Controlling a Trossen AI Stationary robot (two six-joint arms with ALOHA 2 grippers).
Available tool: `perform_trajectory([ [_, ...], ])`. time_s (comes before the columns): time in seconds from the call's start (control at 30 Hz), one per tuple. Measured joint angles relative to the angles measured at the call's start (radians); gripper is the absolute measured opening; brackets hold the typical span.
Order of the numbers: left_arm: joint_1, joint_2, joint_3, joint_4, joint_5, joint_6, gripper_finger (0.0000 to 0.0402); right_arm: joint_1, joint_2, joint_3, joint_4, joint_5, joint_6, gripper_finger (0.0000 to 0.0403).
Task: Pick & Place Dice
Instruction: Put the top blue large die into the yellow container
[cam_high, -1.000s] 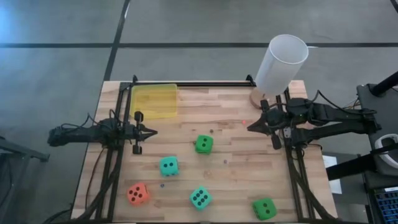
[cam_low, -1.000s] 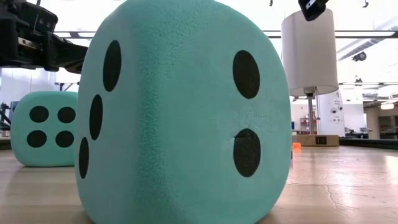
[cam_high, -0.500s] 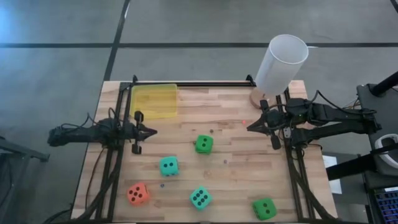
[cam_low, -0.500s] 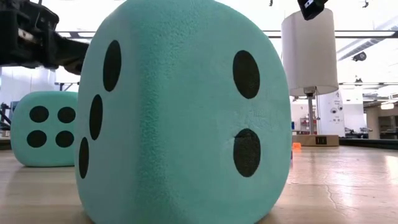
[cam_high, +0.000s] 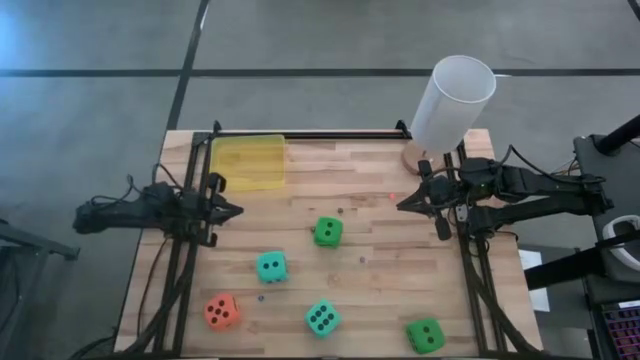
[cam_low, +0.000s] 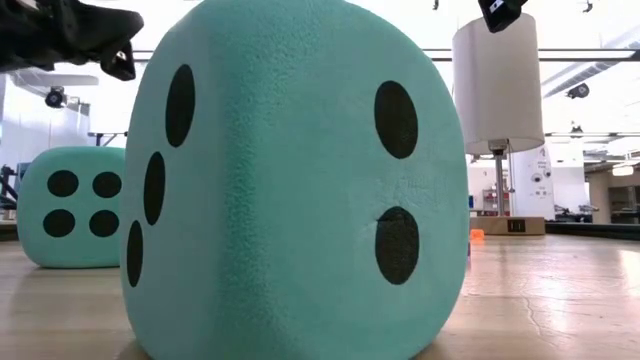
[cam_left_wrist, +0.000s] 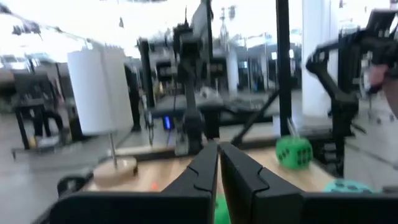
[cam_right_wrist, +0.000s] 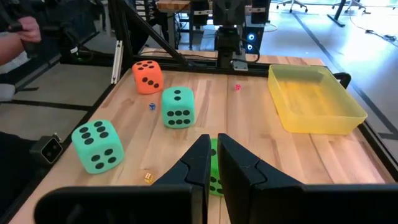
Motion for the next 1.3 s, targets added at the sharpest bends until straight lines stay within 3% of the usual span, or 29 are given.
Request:
perform_trajectory([
  [0.23, -0.005, 0.188, 0.127, -0.065, 0.0, -0.072, 0.0026, 0.0, 0.0, 0.0, 0.0, 0.0, 0.0, 0.0028],
  [0.7, -0.101, 0.606, 0.512, -0.442, 0.0, -0.163, 0.0026, 0.0, 0.0, 0.0, -0.002, 0.002, 0.002, 0.0028],
  [1.0, -0.226, 0.808, 0.709, -0.645, -0.011, -0.213, 0.0026, 0.0, 0.0, 0.0, -0.002, 0.002, 0.001, 0.0028],
  [1.3, -0.35, 0.96, 0.823, -0.715, -0.074, -0.312, 0.0026, 0.0, -0.001, 0.0, -0.001, 0.002, -0.02, 0.0028],
])
